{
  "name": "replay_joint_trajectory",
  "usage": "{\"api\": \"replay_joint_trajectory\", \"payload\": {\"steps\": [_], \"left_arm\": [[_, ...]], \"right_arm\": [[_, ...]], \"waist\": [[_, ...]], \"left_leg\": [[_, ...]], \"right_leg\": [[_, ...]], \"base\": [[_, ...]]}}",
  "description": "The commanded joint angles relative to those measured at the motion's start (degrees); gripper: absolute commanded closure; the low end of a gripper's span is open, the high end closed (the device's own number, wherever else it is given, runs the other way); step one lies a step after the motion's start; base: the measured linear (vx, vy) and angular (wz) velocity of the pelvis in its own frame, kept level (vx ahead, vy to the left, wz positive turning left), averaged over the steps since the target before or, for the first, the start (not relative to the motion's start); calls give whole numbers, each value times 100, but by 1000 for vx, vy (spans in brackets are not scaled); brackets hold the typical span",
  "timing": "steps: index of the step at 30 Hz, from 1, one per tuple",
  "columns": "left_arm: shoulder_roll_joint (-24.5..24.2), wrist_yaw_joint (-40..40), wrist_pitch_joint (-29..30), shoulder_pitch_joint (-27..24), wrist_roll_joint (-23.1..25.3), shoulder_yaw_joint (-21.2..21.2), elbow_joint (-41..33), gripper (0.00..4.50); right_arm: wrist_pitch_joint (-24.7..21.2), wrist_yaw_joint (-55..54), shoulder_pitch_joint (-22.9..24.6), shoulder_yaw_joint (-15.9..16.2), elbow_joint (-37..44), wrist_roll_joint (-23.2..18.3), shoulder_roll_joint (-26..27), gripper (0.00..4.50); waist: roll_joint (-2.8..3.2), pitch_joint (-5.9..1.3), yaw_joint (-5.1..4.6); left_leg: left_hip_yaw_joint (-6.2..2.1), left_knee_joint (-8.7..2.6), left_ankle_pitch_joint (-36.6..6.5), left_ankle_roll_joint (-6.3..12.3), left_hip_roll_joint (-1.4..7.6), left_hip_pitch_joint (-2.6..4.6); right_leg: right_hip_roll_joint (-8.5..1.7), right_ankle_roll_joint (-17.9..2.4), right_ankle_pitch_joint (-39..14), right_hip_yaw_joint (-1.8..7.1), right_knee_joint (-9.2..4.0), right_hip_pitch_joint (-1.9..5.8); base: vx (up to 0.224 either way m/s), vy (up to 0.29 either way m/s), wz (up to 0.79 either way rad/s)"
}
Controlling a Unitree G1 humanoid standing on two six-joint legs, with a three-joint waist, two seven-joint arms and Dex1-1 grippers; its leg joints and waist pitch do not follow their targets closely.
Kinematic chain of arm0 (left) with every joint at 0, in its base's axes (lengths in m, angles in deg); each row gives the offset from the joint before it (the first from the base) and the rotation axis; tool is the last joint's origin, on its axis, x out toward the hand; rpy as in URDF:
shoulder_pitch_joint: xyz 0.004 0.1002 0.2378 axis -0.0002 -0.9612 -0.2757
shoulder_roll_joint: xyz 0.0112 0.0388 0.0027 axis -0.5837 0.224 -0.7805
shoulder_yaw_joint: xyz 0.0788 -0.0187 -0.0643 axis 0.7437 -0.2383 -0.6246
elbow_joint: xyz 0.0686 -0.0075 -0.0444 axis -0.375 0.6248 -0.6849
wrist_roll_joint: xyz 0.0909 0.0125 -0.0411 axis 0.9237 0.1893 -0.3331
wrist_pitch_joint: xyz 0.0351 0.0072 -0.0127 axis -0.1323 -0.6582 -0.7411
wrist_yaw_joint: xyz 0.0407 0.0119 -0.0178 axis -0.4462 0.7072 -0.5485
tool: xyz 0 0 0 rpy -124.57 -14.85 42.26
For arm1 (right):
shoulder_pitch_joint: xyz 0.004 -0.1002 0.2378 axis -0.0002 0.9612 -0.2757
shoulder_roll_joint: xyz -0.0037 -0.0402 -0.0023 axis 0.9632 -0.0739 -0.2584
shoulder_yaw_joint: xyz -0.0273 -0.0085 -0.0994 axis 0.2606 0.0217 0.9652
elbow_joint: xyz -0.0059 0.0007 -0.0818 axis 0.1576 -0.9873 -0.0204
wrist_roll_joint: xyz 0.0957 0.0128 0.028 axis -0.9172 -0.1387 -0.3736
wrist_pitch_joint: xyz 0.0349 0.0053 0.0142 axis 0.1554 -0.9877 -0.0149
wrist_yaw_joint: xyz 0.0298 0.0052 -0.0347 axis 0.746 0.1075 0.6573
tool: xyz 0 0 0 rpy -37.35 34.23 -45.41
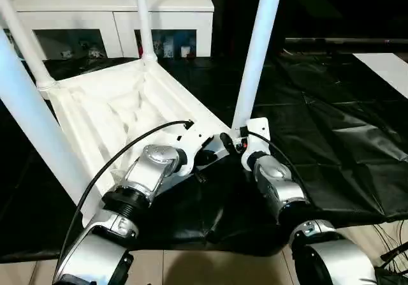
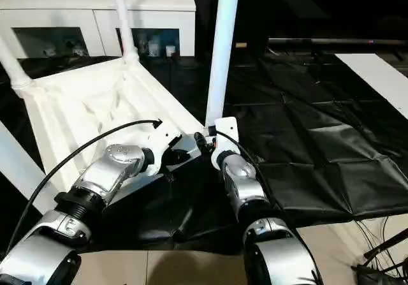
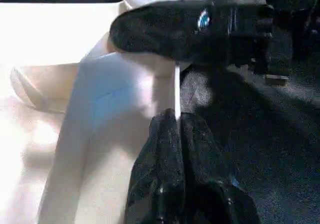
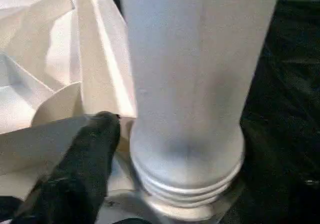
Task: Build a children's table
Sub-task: Rotate leg to tighten
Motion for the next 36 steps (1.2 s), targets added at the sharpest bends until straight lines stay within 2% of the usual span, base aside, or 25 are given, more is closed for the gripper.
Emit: {"api": "replay_joint_trajectory", "payload": {"steps": [1, 3, 4, 5, 6, 7, 8, 9, 10, 11, 14, 15, 16, 18, 19, 21, 23, 26, 29, 31, 34, 36], "left_arm": [[36, -43, 81, -85, 142, 224, 270, 450], [-41, -151, 51, -126, 132, 237, 213, 450], [-52, -167, 46, -132, 132, 240, 207, 450], [-115, -265, 6, -152, 134, 263, 189, 450], [-158, -358, -26, -172, 123, 279, 163, 450], [-198, -437, -33, -192, 108, 286, 129, 450], [-198, -437, -33, -192, 108, 286, 129, 450], [-259, -626, -153, -226, 92, 322, 75, 450], [-314, -811, -180, -264, 55, 345, 1, 450], [-415, -1123, -301, -335, 6, 410, -129, 450], [-691, -1965, -302, -542, -174, 579, -563, 450], [-898, -2509, -293, -703, -334, 713, -924, 450], [-952, -2646, -288, -745, -379, 745, -1021, 450], [-1103, -2955, -237, -838, -466, 828, -1262, 450], [-1118, -2972, -229, -843, -465, 836, -1277, 450], [-1275, -3150, -146, -889, -456, 918, -1428, 450], [-1444, -3363, -72, -939, -474, 986, -1577, 450], [-1546, -3438, -43, -979, -462, 957, -1694, 450], [-1558, -3385, -43, -959, -432, 899, -1670, 450], [-1553, -3315, -63, -941, -418, 888, -1642, 450], [-1546, -3283, -51, -926, -431, 897, -1629, 450], [-1547, -3270, -41, -919, -438, 905, -1625, 450]], "right_arm": [[122, 1052, 53, 479, 449, 34, 72, 53], [48, 1672, 199, 624, 854, 6, -273, 53], [34, 1756, 220, 641, 906, 1, -326, 53], [-59, 2232, 324, 724, 1156, -33, -611, 53], [-9, 2494, 393, 795, 1294, -9, -813, 53], [36, 2718, 452, 854, 1403, 16, -1002, 53], [36, 2718, 452, 854, 1403, 16, -1002, 53], [6, 3050, 525, 888, 1543, -12, -1203, 53], [9, 3354, 589, 924, 1664, -32, -1390, 53], [-32, 3731, 657, 967, 1791, -71, -1612, 53], [-152, 4520, 828, 1077, 2167, -169, -2048, 53], [-288, 4879, 877, 1147, 2313, -239, -2212, 53], [-329, 4971, 887, 1170, 2352, -259, -2253, 53], [-388, 5207, 907, 1242, 2439, -296, -2357, 53], [-393, 5224, 907, 1246, 2443, -298, -2362, 53], [-438, 5382, 903, 1280, 2484, -317, -2399, 53], [-499, 5525, 900, 1324, 2552, -334, -2424, 53], [-635, 5682, 903, 1353, 2673, -397, -2439, 53], [-730, 5843, 893, 1429, 2667, -389, -2453, 53], [-729, 5857, 889, 1445, 2640, -370, -2449, 79], [-757, 5820, 864, 1430, 2583, -357, -2430, 91], [-769, 5816, 855, 1438, 2580, -341, -2434, 114]], "waist": [[10, -244, 12], [8, -258, 19], [1, -256, 26], [-4, -266, 35], [8, -258, 32], [-8, -250, 30], [-9, -254, 33], [7, -251, 36], [4, -249, 37], [-30, -262, 57], [-4, -259, 72], [-20, -256, 76], [-7, -262, 80], [7, -264, 87], [29, -276, 130], [27, -284, 194], [24, -298, 225], [-6, -291, 213], [0, -292, 216], [-4, -296, 220], [-9, -304, 219], [-2, -306, 221]], "left_leg": [[-4, -466, -2315, 42, 49, 56], [7, -455, -2059, 129, 60, 29], [12, -451, -2012, 152, 59, 28], [18, -435, -1898, 195, 57, 22], [23, -431, -1920, 240, 61, 19], [19, -435, -1919, 247, 57, 7], [22, -432, -1920, 245, 59, 12], [28, -429, -1947, 231, 65, 32], [25, -434, -1959, 240, 65, 28], [24, -418, -1835, 273, 63, 11], [36, -417, -1747, 391, 86, 12], [38, -416, -1738, 395, 87, 21], [25, -426, -1739, 400, 104, 19], [52, -416, -1658, 408, 116, 39], [64, -402, -1589, 411, 125, 75], [77, -393, -1492, 426, 140, 93], [78, -382, -1270, 467, 139, 73], [80, -379, -1189, 484, 112, 42], [81, -373, -1190, 469, 111, 43], [80, -371, -1154, 452, 113, 45], [82, -362, -1102, 447, 107, 47], [80, -360, -1068, 452, 105, 44]], "right_leg": [[-174, -882, -1815, 117, -545, 146], [-169, -990, -1405, 123, -504, 179], [-164, -1002, -1357, 120, -506, 189], [-167, -1041, -1246, 120, -494, 199], [-160, -1055, -1243, 118, -496, 198], [-169, -1034, -1329, 114, -507, 210], [-175, -1046, -1372, 116, -509, 209], [-185, -1078, -1452, 124, -517, 182], [-185, -1076, -1493, 122, -530, 191], [-174, -1092, -1365, 117, -512, 232], [-167, -1266, -1033, 123, -477, 212], [-160, -1287, -1012, 122, -476, 216], [-173, -1324, -955, 122, -453, 231], [-148, -1438, -755, 124, -429, 202], [-147, -1504, -615, 128, -416, 183], [-147, -1575, -400, 131, -388, 180], [-148, -1601, -118, 122, -347, 204], [-159, -1519, -148, 117, -347, 229], [-168, -1498, -231, 120, -355, 235], [-168, -1495, -205, 117, -349, 230], [-166, -1501, -151, 118, -341, 236], [-166, -1507, -112, 116, -336, 241]], "base": [[0, 0, 0], [0, 0, 0], [0, 0, 0], [0, 0, 0], [0, 0, 0], [0, 0, 0], [0, 0, 0], [0, 0, 0], [0, 0, 0], [0, 0, 0], [0, 0, 0], [0, 0, 0], [0, 0, 0], [0, 0, 0], [0, 0, 0], [0, 0, 0], [0, 0, 0], [0, 0, 0], [0, 0, 0], [0, 0, 0], [0, 0, 0], [0, 0, 0]]}}
